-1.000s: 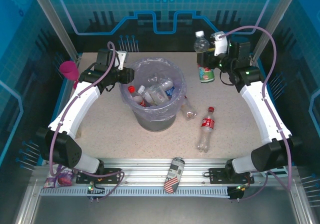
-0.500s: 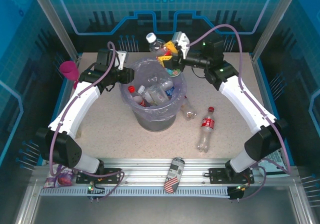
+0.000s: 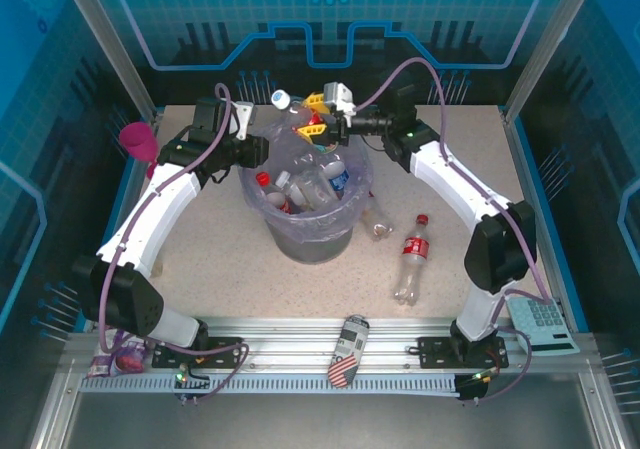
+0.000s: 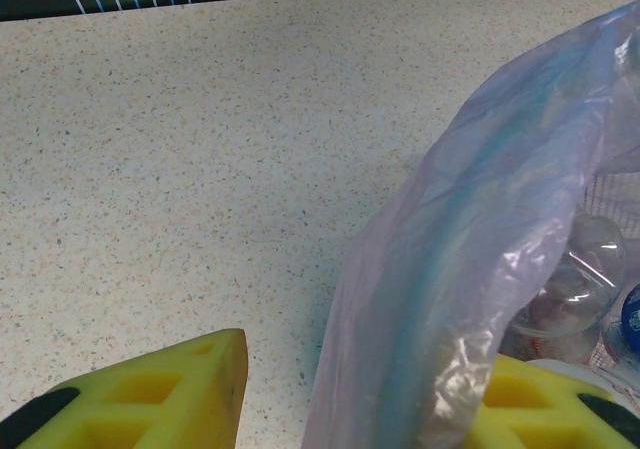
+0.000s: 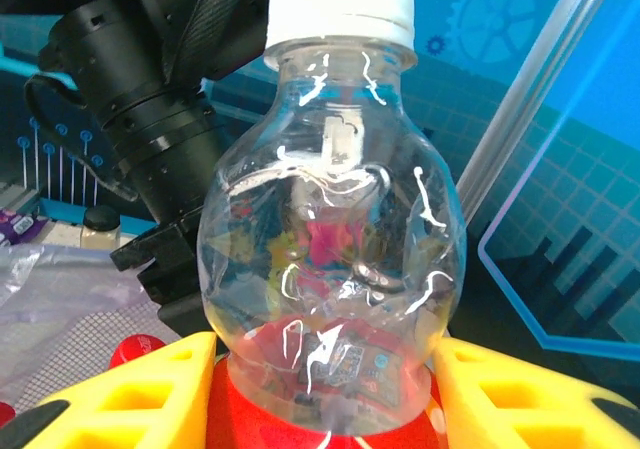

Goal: Put the plastic bottles in the bin

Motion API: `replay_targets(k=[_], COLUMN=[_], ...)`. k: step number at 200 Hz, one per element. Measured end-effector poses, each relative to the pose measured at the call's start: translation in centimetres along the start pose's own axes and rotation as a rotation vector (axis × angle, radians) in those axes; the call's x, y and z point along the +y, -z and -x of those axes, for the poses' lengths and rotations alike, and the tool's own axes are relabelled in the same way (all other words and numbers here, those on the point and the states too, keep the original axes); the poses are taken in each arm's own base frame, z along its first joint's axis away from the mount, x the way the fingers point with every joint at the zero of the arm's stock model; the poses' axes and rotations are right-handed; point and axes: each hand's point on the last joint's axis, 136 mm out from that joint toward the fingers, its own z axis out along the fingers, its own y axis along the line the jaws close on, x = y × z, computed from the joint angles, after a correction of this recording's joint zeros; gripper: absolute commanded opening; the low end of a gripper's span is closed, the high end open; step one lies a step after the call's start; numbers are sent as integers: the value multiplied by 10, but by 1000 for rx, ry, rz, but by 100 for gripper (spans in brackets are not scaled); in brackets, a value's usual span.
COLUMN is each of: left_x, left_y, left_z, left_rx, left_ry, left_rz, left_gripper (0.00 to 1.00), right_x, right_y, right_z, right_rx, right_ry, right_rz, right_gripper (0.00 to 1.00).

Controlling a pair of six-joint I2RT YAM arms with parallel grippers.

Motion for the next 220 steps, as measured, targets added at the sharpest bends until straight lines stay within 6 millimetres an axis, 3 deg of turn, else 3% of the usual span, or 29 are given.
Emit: replay_targets(k=[41,109,122,139,158,176,198,220], left_x=[1,1,1,1,1,1,1,1], left_y=[-1,-1,-1,-1,-1,-1,-1,-1], left_z=[3,3,2,2,2,3,2,3], left_rx=[-10,-10,-9,-9,-9,-10,-9,-10], left_ry=[0,0,-1,-1,-1,-1,-1,-1], left_rz=[3,4,4,5,5,5,5,5], left_gripper=[46,46,46,46,46,46,46,46], right_x=[7,23,26,28,30,29,24,22], right_y=[-2,3,5,10,18,25,28,21], right_z=[-11,-31,-30,-19,-1,20,35,33], right_rx=[18,79,84,79,64,36,21,49], right_ry=[55,29,24,38,55,66,17,-48], right_rz=[46,79,80,74,52,26,-15,-59], right_gripper=[49,86,93,94,91,82,55,40])
